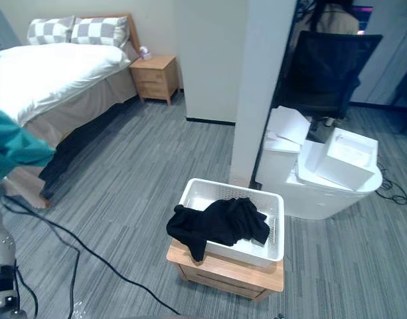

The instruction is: Tidy the bed and pick cloth on bed and put in laundry

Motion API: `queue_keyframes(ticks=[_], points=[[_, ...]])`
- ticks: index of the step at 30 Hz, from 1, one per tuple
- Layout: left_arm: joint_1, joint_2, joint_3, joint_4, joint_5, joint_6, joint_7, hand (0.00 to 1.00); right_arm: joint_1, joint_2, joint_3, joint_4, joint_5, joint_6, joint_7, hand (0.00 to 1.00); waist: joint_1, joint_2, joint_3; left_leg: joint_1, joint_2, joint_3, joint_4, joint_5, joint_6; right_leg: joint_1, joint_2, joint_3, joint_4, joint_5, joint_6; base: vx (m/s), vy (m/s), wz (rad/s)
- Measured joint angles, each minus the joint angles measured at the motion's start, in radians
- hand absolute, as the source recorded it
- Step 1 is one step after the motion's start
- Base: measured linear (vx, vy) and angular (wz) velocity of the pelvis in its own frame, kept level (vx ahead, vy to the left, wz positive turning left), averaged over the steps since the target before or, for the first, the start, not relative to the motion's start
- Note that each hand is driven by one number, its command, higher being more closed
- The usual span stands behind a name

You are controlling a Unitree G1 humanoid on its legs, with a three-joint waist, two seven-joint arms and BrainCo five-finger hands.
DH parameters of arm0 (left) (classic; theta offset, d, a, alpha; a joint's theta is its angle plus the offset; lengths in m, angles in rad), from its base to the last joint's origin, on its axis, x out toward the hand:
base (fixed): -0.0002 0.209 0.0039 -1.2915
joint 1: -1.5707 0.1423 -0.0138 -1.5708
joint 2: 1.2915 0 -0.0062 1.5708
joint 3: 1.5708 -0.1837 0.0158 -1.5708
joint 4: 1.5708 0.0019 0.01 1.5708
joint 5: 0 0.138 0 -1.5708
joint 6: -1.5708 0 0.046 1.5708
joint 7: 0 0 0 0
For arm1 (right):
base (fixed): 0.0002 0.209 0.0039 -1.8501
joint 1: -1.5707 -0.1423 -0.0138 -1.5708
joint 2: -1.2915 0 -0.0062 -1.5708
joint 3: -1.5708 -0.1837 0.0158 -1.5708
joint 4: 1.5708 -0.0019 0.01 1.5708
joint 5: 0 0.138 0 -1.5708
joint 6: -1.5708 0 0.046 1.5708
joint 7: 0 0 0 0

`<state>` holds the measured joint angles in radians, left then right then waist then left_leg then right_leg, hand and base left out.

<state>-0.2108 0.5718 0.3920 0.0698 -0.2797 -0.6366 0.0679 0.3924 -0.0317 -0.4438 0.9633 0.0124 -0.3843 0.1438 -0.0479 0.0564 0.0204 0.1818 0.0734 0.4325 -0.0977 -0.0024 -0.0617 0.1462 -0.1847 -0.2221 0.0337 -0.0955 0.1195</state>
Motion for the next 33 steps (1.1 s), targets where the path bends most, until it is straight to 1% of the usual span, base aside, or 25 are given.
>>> queue_keyframes(ticks=[2,5,6,8,11,12,13,16,18,21,22,23,26,27,28,29,30,31,33], points=[[-0.030,0.000,-0.034,-0.012,0.074,0.003,0.009,1.00,0.000,-0.007,-0.020,0.013,-0.007,-0.006,0.000,0.00,-0.019,0.004,0.000,0.012,0.009,0.011,0.000,0.002,-0.003,-0.001,0.010,0.021,0.000,0.005,-0.008,-0.08,-0.071,-0.38],[-0.070,0.002,-0.039,-0.013,0.194,0.010,0.032,1.00,0.000,-0.022,-0.026,0.032,-0.012,-0.016,0.002,0.00,-0.046,0.008,-0.002,0.014,0.023,0.056,0.000,0.004,-0.012,-0.038,0.031,0.089,0.000,0.015,-0.022,-0.10,-0.067,-0.54],[-0.079,0.007,-0.040,-0.012,0.220,0.017,0.036,1.00,0.000,-0.023,-0.026,0.036,-0.016,-0.017,0.002,0.00,-0.047,0.008,-0.001,0.017,0.024,0.064,0.000,0.006,-0.014,-0.041,0.034,0.101,-0.004,0.019,-0.025,-0.12,-0.057,-0.51],[-0.088,0.030,-0.061,-0.010,0.233,0.033,0.038,1.00,0.008,-0.028,-0.030,0.037,-0.016,-0.017,0.004,0.00,-0.077,0.005,0.002,0.028,0.029,0.082,0.000,0.008,-0.016,-0.047,0.044,0.130,-0.021,0.041,-0.027,-0.13,-0.048,-0.48],[-0.118,0.036,-0.082,-0.008,0.231,0.045,0.016,1.00,0.018,-0.028,-0.029,0.039,-0.015,-0.017,0.007,0.00,-0.086,0.000,0.007,0.028,0.026,0.084,0.000,0.008,-0.017,-0.053,0.044,0.149,-0.034,0.049,-0.025,-0.15,-0.026,-0.23],[-0.122,0.036,-0.082,-0.008,0.230,0.046,0.013,1.00,0.018,-0.028,-0.029,0.041,-0.015,-0.017,0.010,0.00,-0.094,-0.004,0.009,0.028,0.024,0.086,-0.001,0.008,-0.018,-0.054,0.043,0.158,-0.039,0.051,-0.029,-0.11,-0.007,-0.11],[-0.122,0.036,-0.082,-0.007,0.231,0.052,0.008,1.00,0.017,-0.028,-0.028,0.045,-0.015,-0.017,0.011,0.00,-0.100,-0.007,0.009,0.028,0.023,0.087,-0.001,0.003,-0.026,-0.054,0.043,0.161,-0.045,0.057,-0.031,-0.08,-0.003,-0.13],[-0.122,0.036,-0.088,-0.001,0.241,0.073,0.002,1.00,0.017,-0.028,-0.023,0.050,-0.015,-0.017,0.013,0.00,-0.102,-0.014,0.014,0.028,0.018,0.096,-0.004,0.000,-0.029,-0.054,0.043,0.179,-0.067,0.075,-0.030,-0.07,-0.004,-0.16],[-0.123,0.037,-0.110,0.019,0.281,0.087,0.003,1.00,0.017,-0.028,-0.019,0.053,-0.015,-0.016,0.013,0.00,-0.103,-0.016,0.016,0.028,0.017,0.100,-0.005,-0.002,-0.030,-0.055,0.043,0.184,-0.071,0.078,-0.032,-0.04,-0.004,-0.09],[-0.123,0.037,-0.167,0.076,0.336,0.134,0.002,1.00,0.013,-0.028,-0.014,0.054,-0.015,-0.013,0.019,0.00,-0.106,-0.017,0.016,0.019,0.016,0.106,-0.002,-0.004,-0.029,-0.066,0.043,0.193,-0.072,0.078,-0.032,0.00,-0.001,-0.07],[-0.123,0.037,-0.181,0.100,0.339,0.162,0.001,1.00,0.006,-0.028,-0.007,0.053,-0.015,-0.009,0.021,0.00,-0.113,-0.016,0.021,0.012,0.015,0.107,-0.001,-0.004,-0.029,-0.073,0.044,0.196,-0.075,0.081,-0.030,0.02,-0.003,-0.06],[-0.123,0.037,-0.188,0.116,0.341,0.176,0.002,1.00,0.003,-0.030,0.003,0.053,-0.014,-0.004,0.022,0.00,-0.118,-0.016,0.025,0.008,0.015,0.107,-0.001,-0.004,-0.029,-0.075,0.044,0.197,-0.078,0.083,-0.029,0.03,-0.004,-0.07],[-0.124,0.037,-0.213,0.198,0.351,0.244,0.005,1.00,-0.017,-0.037,0.070,0.031,-0.004,0.022,0.031,0.00,-0.127,-0.012,0.049,-0.020,0.014,0.129,0.000,-0.003,-0.025,-0.115,0.046,0.221,-0.085,0.092,-0.029,0.02,-0.006,-0.25],[-0.131,0.036,-0.231,0.215,0.352,0.268,0.007,1.00,-0.042,-0.039,0.078,0.030,0.006,0.030,0.032,0.00,-0.130,-0.013,0.059,-0.057,0.013,0.141,0.001,0.002,-0.017,-0.162,0.047,0.240,-0.071,0.106,-0.017,0.01,-0.012,-0.30],[-0.155,0.036,-0.253,0.234,0.364,0.272,0.016,1.00,-0.067,-0.042,0.099,0.025,0.025,0.042,0.033,0.00,-0.131,-0.019,0.078,-0.087,0.013,0.145,0.010,0.005,-0.013,-0.196,0.046,0.250,-0.061,0.112,-0.017,0.01,-0.027,-0.29],[-0.203,0.036,-0.286,0.260,0.371,0.277,0.026,1.00,-0.102,-0.043,0.125,0.006,0.044,0.052,0.034,0.00,-0.129,-0.030,0.115,-0.139,0.015,0.147,0.031,0.006,-0.006,-0.243,0.045,0.267,-0.049,0.121,-0.018,0.00,-0.029,-0.15],[-0.227,0.036,-0.302,0.275,0.375,0.278,0.031,1.00,-0.118,-0.045,0.141,-0.004,0.051,0.054,0.037,0.00,-0.130,-0.035,0.133,-0.162,0.016,0.147,0.040,0.008,-0.001,-0.263,0.045,0.269,-0.049,0.128,-0.021,-0.03,-0.049,-0.15],[-0.290,0.036,-0.353,0.315,0.390,0.283,0.061,1.00,-0.156,-0.046,0.170,-0.037,0.084,0.062,0.046,0.00,-0.136,-0.051,0.185,-0.206,0.023,0.148,0.060,0.008,0.003,-0.302,0.047,0.284,-0.049,0.143,-0.021,-0.03,-0.031,-0.09],[-0.322,0.036,-0.389,0.330,0.391,0.293,0.085,1.00,-0.175,-0.046,0.192,-0.070,0.102,0.064,0.047,0.00,-0.146,-0.059,0.214,-0.232,0.031,0.153,0.077,0.005,0.008,-0.325,0.052,0.296,-0.048,0.151,-0.026,-0.02,-0.043,-0.16]])
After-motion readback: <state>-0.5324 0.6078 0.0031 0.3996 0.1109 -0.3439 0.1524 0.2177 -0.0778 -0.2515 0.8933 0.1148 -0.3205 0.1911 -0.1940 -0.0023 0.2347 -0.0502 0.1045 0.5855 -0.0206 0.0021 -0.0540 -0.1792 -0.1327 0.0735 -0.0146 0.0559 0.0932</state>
